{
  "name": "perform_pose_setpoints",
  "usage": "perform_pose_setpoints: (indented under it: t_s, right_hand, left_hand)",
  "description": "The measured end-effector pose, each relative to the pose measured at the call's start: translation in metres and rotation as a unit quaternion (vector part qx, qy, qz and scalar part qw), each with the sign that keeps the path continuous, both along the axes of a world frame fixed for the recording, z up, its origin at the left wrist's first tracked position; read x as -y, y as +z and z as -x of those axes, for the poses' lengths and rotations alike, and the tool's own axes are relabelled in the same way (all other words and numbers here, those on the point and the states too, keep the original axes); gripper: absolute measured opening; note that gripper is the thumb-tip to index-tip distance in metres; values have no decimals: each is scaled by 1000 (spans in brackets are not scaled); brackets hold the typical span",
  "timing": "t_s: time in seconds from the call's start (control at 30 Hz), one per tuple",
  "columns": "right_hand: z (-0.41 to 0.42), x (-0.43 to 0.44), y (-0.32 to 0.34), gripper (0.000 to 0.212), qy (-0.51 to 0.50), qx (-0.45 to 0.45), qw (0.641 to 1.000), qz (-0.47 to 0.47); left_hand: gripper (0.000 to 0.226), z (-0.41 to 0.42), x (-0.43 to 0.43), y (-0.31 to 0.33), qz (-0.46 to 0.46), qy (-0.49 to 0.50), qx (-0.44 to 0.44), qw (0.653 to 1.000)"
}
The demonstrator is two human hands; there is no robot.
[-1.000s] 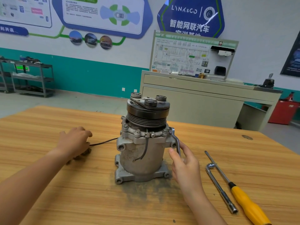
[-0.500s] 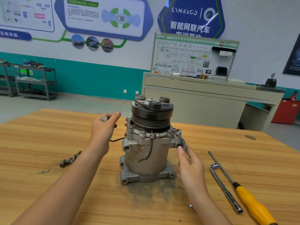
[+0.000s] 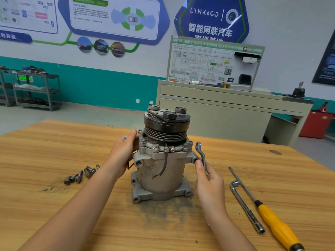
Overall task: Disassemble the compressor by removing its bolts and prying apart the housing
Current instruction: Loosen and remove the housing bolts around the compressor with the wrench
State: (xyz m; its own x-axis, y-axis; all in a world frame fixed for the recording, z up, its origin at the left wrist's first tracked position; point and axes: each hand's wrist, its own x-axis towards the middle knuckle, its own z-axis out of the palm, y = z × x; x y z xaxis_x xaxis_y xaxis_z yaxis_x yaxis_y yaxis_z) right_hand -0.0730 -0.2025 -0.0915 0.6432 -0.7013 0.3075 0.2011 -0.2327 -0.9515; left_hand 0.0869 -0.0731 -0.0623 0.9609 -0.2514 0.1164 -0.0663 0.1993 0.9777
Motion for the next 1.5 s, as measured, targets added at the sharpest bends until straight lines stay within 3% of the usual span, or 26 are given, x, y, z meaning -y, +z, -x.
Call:
perform_pose_setpoints:
  t_s: [0.1,0.33,0.47,0.67,0.93,1.23,1.4,1.5]
  right_hand:
    - [2,-2,1,12,-9,13,1000,22]
    - [3,-6,-6,29,-8,70,990,119]
    - [0,-2,-14,36,-25,32,983,179]
    - [3,7,-17,41,-73,-9,948,309]
    - [4,11,-10,38,-72,-23,954,290]
    - [2,13,-7,40,-52,-51,970,231]
    - [6,12,-1,14,-49,-44,979,195]
    - [11,8,9,26,-36,-47,973,221]
  left_hand:
    - [32,-1,-5,-8,-5,-6,-1,1000]
    - [28,-8,0,10,-85,54,33,994]
    - [23,-15,0,4,-191,-54,25,980]
    - [14,-15,3,-7,-136,-50,6,989]
    - [7,-10,5,-14,-93,-37,34,994]
    - [41,-2,-5,-29,-121,86,74,986]
    - [26,4,-15,-30,-87,88,56,991]
    - [24,11,-15,-30,-111,89,81,987]
